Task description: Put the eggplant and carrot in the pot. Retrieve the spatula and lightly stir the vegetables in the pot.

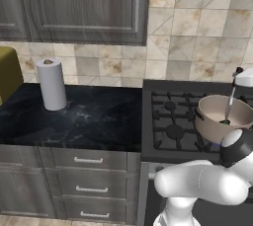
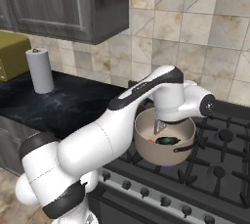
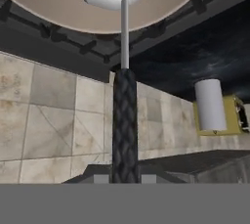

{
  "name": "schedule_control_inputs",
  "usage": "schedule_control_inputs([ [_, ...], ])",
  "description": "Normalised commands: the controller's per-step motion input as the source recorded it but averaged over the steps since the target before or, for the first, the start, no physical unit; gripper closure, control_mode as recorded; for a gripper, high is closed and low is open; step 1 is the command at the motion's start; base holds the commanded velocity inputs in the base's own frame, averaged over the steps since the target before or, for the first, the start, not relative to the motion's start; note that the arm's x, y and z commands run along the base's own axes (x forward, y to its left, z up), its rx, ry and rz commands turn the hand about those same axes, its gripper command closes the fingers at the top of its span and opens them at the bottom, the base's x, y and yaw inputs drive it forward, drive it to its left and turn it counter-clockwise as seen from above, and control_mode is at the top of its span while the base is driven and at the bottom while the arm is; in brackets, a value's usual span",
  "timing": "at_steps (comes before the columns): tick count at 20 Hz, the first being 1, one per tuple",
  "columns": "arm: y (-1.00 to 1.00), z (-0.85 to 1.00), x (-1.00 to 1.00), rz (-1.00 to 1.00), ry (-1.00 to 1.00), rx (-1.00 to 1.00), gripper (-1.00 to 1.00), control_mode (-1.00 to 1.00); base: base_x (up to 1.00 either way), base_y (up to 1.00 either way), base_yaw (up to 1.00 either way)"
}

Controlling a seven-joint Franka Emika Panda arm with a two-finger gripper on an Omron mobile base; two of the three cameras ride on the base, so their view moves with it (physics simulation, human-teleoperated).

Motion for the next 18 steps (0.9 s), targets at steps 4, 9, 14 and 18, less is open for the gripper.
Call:
schedule_control_inputs([
  [4,-0.23,-0.36,0.08,-0.08,0.07,0.02,1.0,-1.0,0.0,0.0,0.0],
  [9,-0.16,-0.38,0.0,-0.09,0.07,0.0,1.0,-1.0,0.0,0.0,0.0],
  [14,-0.22,-0.28,0.04,-0.11,0.05,0.0,1.0,-1.0,0.0,0.0,0.0],
  [18,-0.19,-0.3,0.1,-0.15,0.1,0.0,1.0,-1.0,0.0,0.0,0.0],
])
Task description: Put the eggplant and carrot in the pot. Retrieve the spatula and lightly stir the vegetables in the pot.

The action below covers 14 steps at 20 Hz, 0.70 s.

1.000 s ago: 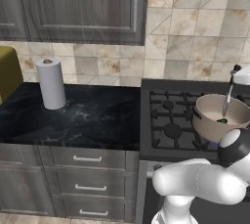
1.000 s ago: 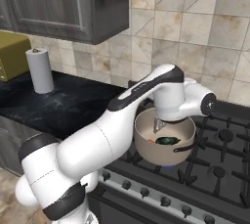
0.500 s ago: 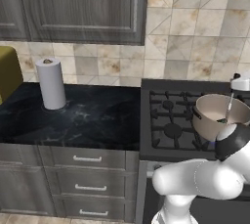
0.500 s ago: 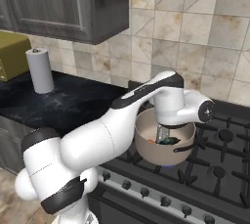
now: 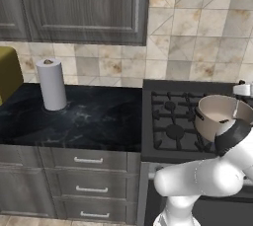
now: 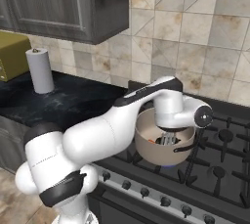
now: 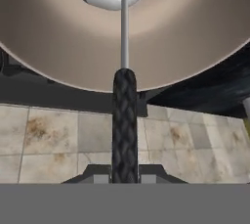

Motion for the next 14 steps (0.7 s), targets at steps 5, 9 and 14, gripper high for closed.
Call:
schedule_control_inputs([
  [5,-0.1,-0.35,0.14,-0.21,0.15,0.0,1.0,-1.0,0.0,0.0,0.0],
  [9,0.0,-0.25,0.23,-0.22,0.07,0.04,1.0,-1.0,0.0,0.0,0.0],
  [14,0.0,-0.11,0.29,-0.16,0.01,0.14,1.0,-1.0,0.0,0.0,0.0],
])
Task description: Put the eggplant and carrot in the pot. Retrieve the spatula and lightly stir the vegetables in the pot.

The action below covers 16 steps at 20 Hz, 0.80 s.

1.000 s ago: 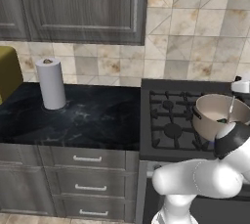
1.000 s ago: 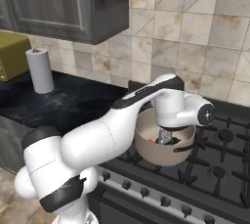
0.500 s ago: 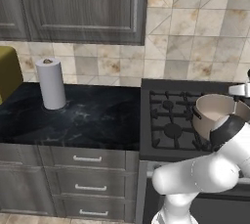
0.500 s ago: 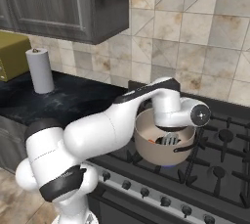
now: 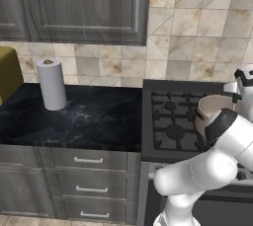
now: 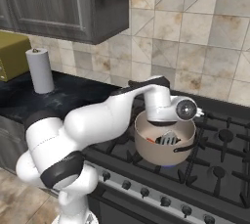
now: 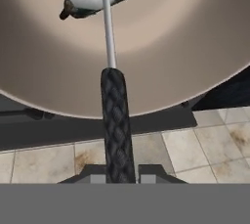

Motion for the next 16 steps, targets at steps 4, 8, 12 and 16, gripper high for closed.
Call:
schedule_control_inputs([
  [4,0.0,-0.06,0.29,-0.08,-0.06,0.13,1.0,-1.0,0.0,0.0,0.0],
  [8,0.0,-0.06,0.25,-0.06,-0.1,0.14,1.0,-1.0,0.0,0.0,0.0],
  [12,0.06,-0.08,0.21,-0.05,-0.13,0.17,1.0,-1.0,0.0,0.0,0.0],
  [16,0.11,-0.09,0.11,-0.04,-0.14,0.17,1.0,-1.0,0.0,0.0,0.0],
])
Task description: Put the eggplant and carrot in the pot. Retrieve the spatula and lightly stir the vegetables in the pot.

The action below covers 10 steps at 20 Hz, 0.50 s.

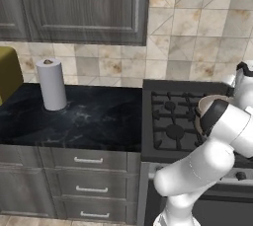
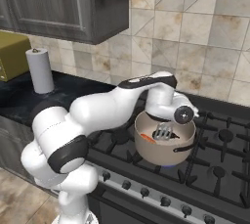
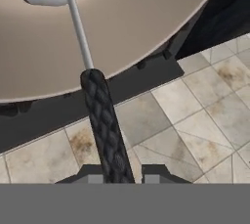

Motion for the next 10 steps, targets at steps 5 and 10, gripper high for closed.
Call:
schedule_control_inputs([
  [5,0.15,-0.19,-0.06,-0.03,-0.05,0.15,1.0,-1.0,0.0,0.0,0.0],
  [10,0.05,-0.08,-0.13,-0.02,-0.01,0.1,1.0,-1.0,0.0,0.0,0.0],
])
